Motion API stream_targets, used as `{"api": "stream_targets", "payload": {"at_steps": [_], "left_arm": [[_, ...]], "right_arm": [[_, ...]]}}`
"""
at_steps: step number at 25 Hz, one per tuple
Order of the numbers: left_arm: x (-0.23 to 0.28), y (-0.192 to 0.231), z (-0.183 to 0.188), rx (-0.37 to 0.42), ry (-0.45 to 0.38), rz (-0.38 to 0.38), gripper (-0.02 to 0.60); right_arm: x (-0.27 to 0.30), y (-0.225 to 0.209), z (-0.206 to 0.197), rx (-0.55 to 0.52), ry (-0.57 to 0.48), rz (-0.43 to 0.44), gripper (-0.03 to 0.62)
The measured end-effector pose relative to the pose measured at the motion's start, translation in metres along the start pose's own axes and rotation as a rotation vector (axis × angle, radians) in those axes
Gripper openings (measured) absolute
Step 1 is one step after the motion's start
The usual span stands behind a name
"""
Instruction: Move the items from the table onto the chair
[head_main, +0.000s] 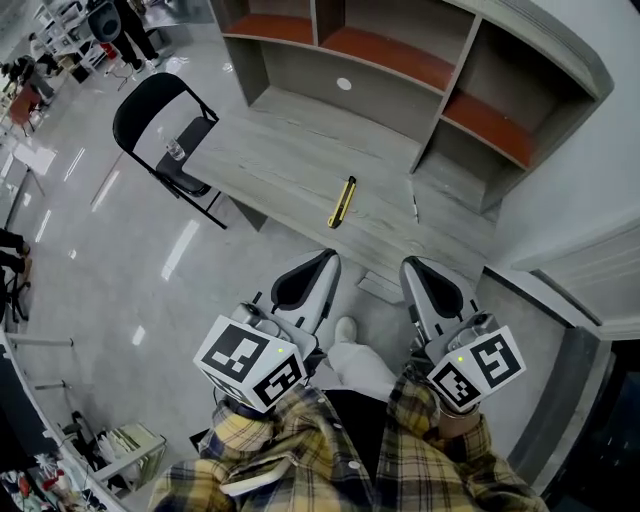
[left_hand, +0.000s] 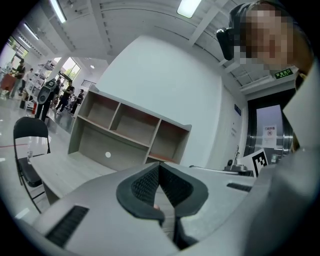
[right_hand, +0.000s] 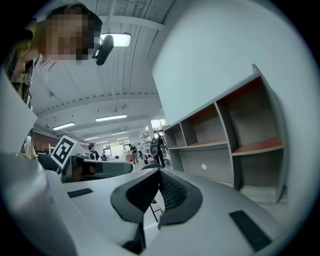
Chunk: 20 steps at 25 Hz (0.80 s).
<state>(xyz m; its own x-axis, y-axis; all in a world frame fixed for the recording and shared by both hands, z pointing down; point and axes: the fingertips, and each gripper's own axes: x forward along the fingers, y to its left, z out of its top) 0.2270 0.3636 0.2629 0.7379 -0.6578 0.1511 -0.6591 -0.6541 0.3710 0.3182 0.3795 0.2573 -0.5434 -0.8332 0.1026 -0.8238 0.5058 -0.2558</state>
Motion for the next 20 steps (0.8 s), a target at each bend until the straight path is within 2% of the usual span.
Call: {"api": "stream_targets", "payload": {"at_steps": [6, 12, 20], "left_arm": [[0.036, 0.009, 0.013, 0.025, 0.012, 0.039, 0.005], [0.046, 0.027, 0.024, 0.020, 0.010, 0.058, 0.005], [0.076, 0.063, 0.036, 0.011, 0.005, 0.007, 0.005]], "right_arm": [[0.008, -0.042, 0.005, 0.046, -0.014, 0.019, 0.017], [0.017, -0.050, 0.009, 0.063, -0.022, 0.023, 0.017], [0.050, -0.063, 0.009, 0.052, -0.016, -0.026, 0.017]]}}
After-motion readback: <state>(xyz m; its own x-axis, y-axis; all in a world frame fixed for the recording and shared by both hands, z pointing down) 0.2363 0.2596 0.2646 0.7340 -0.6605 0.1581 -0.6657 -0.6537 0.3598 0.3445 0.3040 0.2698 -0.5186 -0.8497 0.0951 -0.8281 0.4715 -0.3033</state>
